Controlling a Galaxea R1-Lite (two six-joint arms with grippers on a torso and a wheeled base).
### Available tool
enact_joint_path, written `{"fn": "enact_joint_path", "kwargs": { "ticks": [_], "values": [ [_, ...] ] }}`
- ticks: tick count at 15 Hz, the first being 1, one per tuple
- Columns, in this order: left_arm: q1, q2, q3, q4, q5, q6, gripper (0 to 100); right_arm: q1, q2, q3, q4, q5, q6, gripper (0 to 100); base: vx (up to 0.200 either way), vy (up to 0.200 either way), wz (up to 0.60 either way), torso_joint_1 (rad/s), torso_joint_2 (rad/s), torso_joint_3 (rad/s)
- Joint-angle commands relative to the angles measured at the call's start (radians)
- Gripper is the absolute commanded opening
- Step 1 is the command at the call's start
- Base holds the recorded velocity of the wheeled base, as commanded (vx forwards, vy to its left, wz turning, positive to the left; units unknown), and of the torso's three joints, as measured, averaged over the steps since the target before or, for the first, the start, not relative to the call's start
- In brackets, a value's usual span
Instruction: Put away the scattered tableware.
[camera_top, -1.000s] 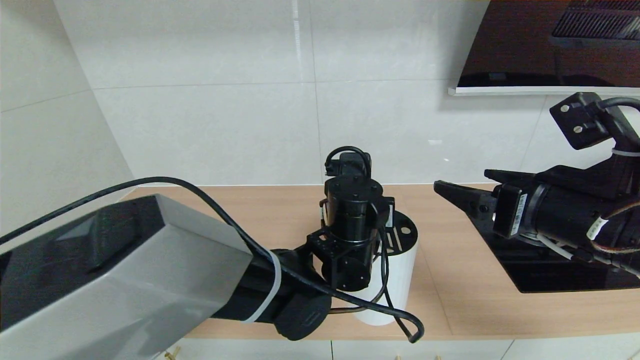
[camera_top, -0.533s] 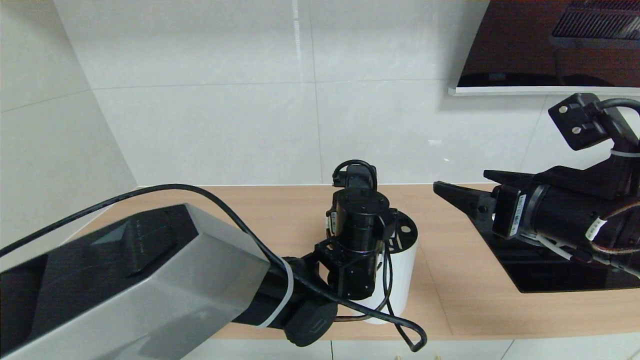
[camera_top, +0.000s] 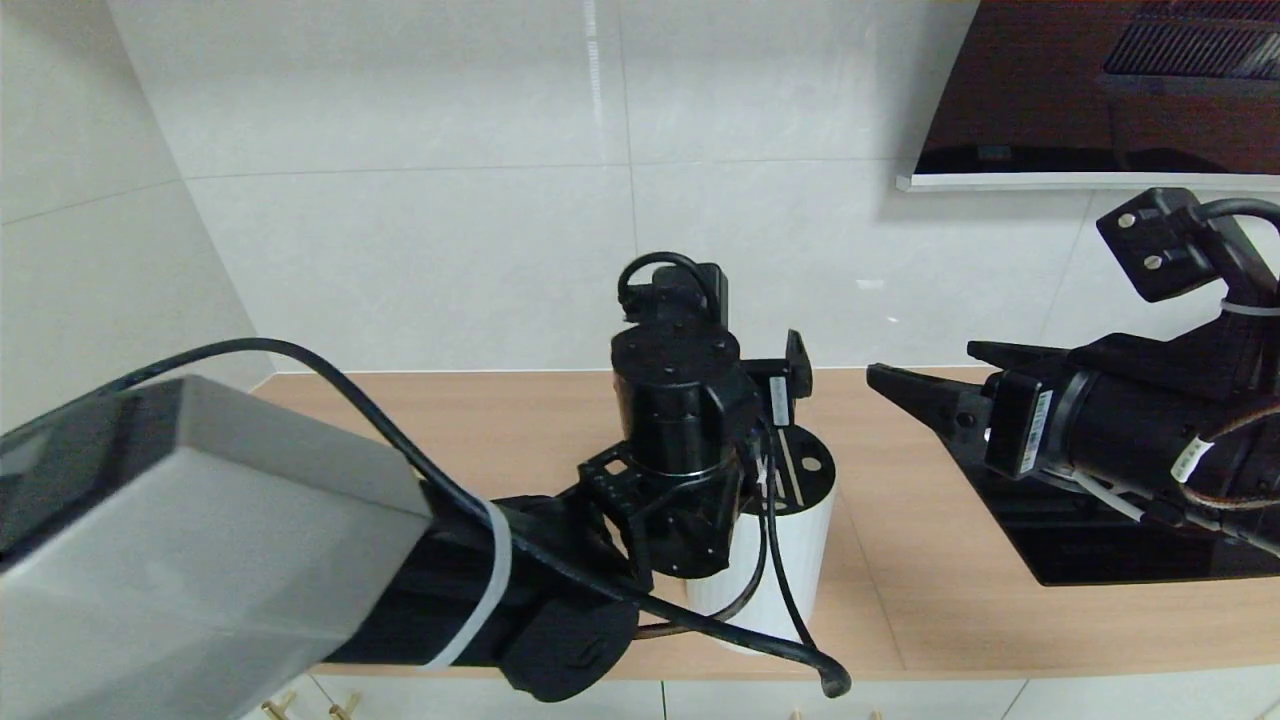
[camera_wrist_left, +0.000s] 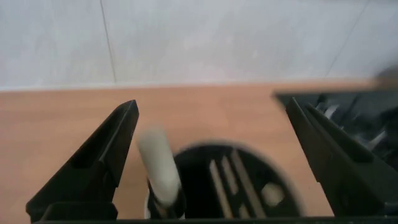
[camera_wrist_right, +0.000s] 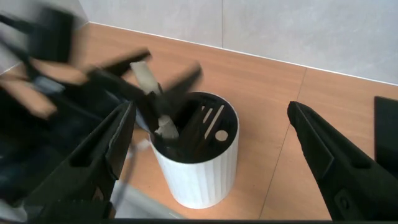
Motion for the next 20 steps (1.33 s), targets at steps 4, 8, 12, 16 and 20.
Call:
{"fn": "enact_joint_path", "kwargs": {
  "ticks": [4,8,12,16,20],
  "values": [
    [0.126,-0.505,0.287,-0.039,-0.206,0.0,100,-0.05,-0.076,0.035,-0.004,-0.004,-0.009,100,0.0,0.0,0.0,0.0,0.0,0.0],
    [0.344,-0.987,0.654,0.114,-0.33,-0.002,100,-0.084,-0.411,0.256,0.009,-0.015,-0.071,100,0.0,0.0,0.0,0.0,0.0,0.0],
    [0.416,-1.568,0.751,0.678,-0.345,0.003,100,-0.352,-0.793,0.397,0.128,0.011,-0.095,100,0.0,0.0,0.0,0.0,0.0,0.0],
    [0.576,-1.841,0.694,1.004,-0.462,0.003,100,-0.481,-1.074,0.401,0.349,0.023,-0.15,100,0.0,0.0,0.0,0.0,0.0,0.0],
    [0.677,-1.986,0.705,1.096,-0.373,0.006,100,-0.55,-1.267,0.412,0.504,0.034,-0.149,100,0.0,0.0,0.0,0.0,0.0,0.0]
  ]
}}
